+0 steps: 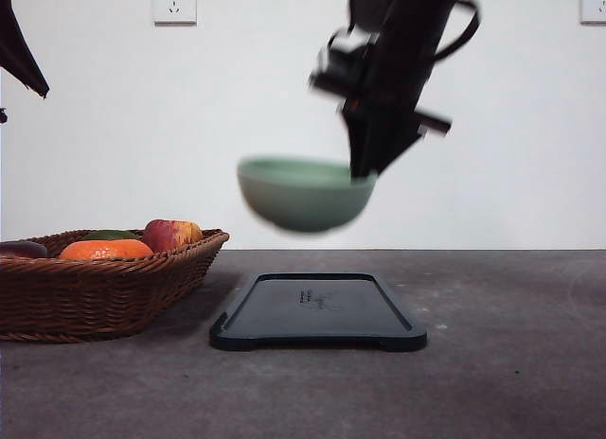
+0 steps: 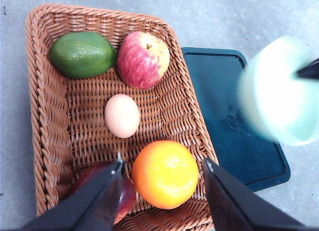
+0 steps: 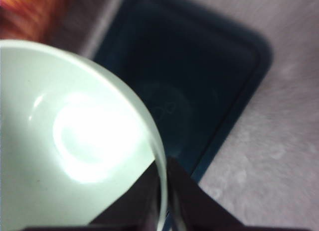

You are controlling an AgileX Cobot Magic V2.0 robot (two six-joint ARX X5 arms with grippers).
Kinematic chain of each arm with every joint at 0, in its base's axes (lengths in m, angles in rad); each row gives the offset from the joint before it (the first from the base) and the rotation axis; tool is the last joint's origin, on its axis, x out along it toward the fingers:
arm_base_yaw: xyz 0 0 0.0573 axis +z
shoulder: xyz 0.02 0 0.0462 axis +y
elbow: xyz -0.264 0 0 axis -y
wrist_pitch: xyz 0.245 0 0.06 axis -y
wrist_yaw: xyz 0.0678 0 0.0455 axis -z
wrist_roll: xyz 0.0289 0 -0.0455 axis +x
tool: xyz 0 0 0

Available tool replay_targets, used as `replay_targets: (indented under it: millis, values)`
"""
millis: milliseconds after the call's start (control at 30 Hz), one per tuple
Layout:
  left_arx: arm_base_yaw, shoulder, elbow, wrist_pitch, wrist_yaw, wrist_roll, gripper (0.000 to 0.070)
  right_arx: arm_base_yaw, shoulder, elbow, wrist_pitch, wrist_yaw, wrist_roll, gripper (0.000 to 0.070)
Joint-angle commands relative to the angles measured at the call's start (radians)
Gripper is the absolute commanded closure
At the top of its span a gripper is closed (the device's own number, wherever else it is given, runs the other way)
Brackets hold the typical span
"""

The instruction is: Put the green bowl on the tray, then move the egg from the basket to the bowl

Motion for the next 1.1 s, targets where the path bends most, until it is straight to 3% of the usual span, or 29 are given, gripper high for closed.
replay_targets:
  millis: [0,467,567,633,867,1067]
  values:
    - [-0.001,0.006,0.024,0.01,0.005,0.003,0.0389,0.008,0.037,0.038,0.007,0.012,0.013,0.07]
    - [-0.001,0.006,0.024,0.01,0.005,0.003,0.0389,0.006,0.138,0.04,0.017,0.021,0.008,0.068]
    - [-0.001,0.006,0.024,0.01,0.005,0.003,0.0389,0.006,0.138,0.04,0.019,0.021,0.006,0.0467]
    - [-0.001,0.006,0.024,0.008,0.005,0.003,0.0389,0.006,0.138,0.041,0.02,0.021,0.007,0.0409]
    - [-0.001,0.006,0.024,-0.005,0.005,0.003,0.0389,0.002,0.102,0.121,-0.057,0.036,0.008,0.041]
    - [-0.001,0.006,0.024,-0.037,0.005,0.004,0.0389,0.017,-0.033,0.11,0.022,0.073,0.008,0.0414]
